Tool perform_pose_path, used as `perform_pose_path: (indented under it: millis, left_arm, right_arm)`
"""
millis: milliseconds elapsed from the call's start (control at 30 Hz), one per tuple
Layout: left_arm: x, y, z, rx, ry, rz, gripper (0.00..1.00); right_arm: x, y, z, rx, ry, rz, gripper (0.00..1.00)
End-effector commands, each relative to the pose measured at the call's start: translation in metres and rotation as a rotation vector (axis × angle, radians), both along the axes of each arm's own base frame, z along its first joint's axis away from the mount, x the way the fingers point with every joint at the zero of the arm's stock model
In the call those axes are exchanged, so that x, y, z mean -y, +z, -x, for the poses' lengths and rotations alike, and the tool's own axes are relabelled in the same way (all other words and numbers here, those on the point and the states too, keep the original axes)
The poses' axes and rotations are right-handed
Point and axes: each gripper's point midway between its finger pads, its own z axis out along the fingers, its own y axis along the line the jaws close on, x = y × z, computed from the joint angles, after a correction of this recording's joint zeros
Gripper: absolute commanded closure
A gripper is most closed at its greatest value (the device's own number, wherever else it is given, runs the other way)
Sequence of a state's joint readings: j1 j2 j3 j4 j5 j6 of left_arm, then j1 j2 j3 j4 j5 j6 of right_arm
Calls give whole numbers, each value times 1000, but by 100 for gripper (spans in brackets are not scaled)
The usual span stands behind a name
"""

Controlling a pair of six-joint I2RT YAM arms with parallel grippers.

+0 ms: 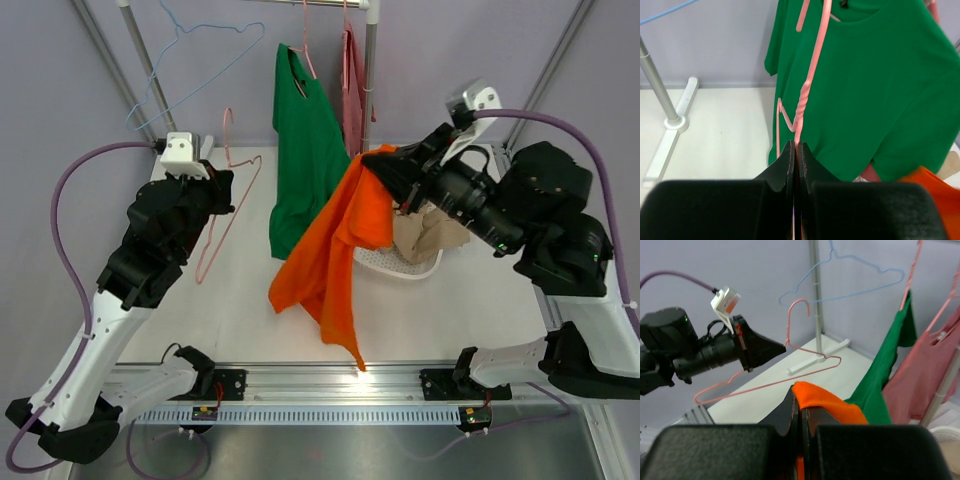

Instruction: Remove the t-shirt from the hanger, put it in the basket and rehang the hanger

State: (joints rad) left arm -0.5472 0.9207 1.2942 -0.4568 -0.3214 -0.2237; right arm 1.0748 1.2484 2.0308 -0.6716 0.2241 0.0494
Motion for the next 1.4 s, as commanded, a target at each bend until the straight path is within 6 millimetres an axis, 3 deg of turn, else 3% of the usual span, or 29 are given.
perform_pose_path:
  millis: [0, 33, 100, 133, 167, 233, 267, 333, 400, 500, 567, 600, 633, 700, 800, 967, 1100, 1133, 1200, 1233, 1300, 1333, 1367]
  left_arm:
    - [12, 46, -8, 166, -55, 70, 100]
    - [15, 58, -11, 204, -65, 78, 100]
    - [18, 71, -15, 236, -70, 84, 100]
    - [22, 71, -23, 228, -70, 65, 100]
    - [18, 87, -23, 255, -53, 70, 100]
    - [17, 95, -29, 270, -34, 51, 100]
    - [16, 100, -34, 280, -18, 44, 100]
    - [12, 106, -41, 300, 21, 21, 100]
    - [4, 121, -42, 355, 63, 29, 100]
    - [-17, 139, -40, 475, 176, 40, 100]
    - [-20, 146, -41, 527, 190, 22, 100]
    - [-20, 154, -41, 561, 193, 22, 100]
    - [-20, 158, -41, 582, 193, -12, 100]
    - [-20, 165, -43, 622, 194, -30, 100]
    - [-16, 166, -52, 637, 173, -54, 100]
    - [-20, 162, -75, 633, 174, -68, 100]
    - [-21, 162, -92, 637, 168, -52, 100]
    - [-20, 162, -96, 638, 162, -53, 100]
    - [-19, 161, -105, 636, 155, -51, 100]
    - [-20, 162, -108, 641, 151, -56, 100]
    - [-20, 162, -117, 639, 149, -59, 100]
    - [-23, 163, -120, 642, 144, -63, 100]
    - [-23, 160, -125, 635, 140, -65, 100]
  right_arm:
    - [27, 8, -20, 60, -146, 103, 100]
    - [35, 23, -28, 86, -188, 93, 100]
    - [37, 24, -45, 85, -233, 120, 100]
    - [57, 46, -49, 114, -277, 72, 100]
    - [60, 49, -51, 119, -274, 77, 100]
    - [62, 57, -66, 145, -321, 88, 100]
    - [75, 73, -66, 179, -364, 52, 100]
    - [75, 73, -77, 207, -399, 80, 100]
    - [86, 89, -82, 264, -458, 46, 100]
    - [91, 92, -106, 310, -534, 45, 100]
    - [100, 106, -111, 353, -571, 23, 100]
    - [104, 106, -124, 363, -610, 41, 100]
    - [112, 120, -122, 393, -631, 14, 100]
    - [121, 128, -132, 432, -678, 28, 100]
    - [138, 150, -126, 506, -718, -14, 100]
    - [153, 161, -143, 577, -763, -35, 100]
    - [149, 120, -198, 477, -755, 9, 100]
    - [142, 92, -219, 418, -737, 52, 100]
    - [142, 67, -233, 357, -740, 56, 100]
    - [133, 29, -253, 295, -720, 93, 100]
    - [128, 1, -258, 244, -696, 81, 100]
    - [121, -44, -272, 169, -679, 122, 100]
    - [115, -55, -274, 148, -657, 94, 100]
